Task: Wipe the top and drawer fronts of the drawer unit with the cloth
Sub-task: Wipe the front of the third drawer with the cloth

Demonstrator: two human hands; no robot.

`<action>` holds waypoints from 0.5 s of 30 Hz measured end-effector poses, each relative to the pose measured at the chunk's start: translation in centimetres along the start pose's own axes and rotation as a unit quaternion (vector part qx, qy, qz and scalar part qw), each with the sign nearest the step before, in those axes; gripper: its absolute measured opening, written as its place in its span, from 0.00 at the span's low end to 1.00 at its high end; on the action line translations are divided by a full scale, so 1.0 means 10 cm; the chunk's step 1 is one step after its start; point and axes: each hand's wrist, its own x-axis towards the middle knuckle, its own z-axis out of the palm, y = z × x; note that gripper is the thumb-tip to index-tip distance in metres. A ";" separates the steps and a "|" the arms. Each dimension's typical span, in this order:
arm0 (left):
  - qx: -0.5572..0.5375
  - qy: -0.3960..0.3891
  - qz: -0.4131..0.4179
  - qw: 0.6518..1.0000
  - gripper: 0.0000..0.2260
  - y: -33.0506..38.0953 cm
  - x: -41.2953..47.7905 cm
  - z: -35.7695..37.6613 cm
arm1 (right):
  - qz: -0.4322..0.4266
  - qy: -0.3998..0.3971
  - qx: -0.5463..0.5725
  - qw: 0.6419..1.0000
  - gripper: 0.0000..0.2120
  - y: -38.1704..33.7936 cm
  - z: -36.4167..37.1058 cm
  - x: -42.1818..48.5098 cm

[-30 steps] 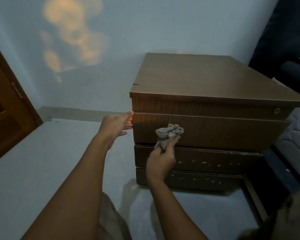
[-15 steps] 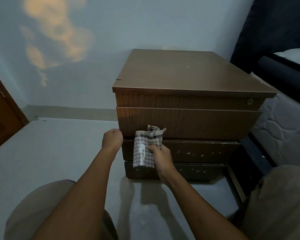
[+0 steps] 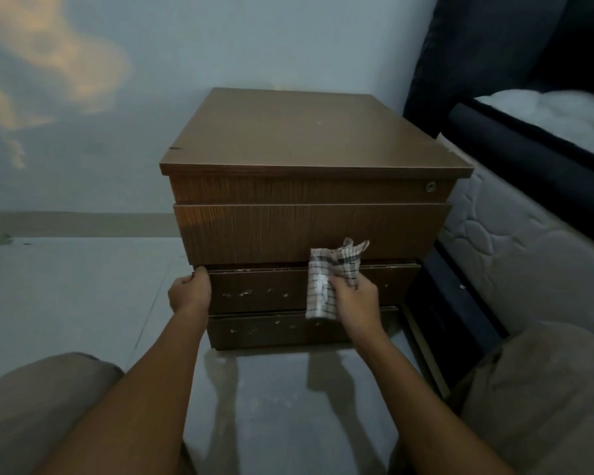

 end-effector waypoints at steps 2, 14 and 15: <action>-0.001 0.004 0.000 1.000 0.16 0.00 -0.01 0.00 | -0.047 0.123 -0.045 0.990 0.06 -0.02 -0.17 0.00; 0.008 0.018 -0.007 1.000 0.19 -0.13 -0.21 -0.15 | -0.113 0.346 -0.297 0.883 0.13 0.02 -1.14 0.46; 0.007 0.015 -0.009 1.000 0.19 -0.13 -0.21 -0.16 | -0.109 0.313 -0.323 0.886 0.13 0.03 -1.15 0.50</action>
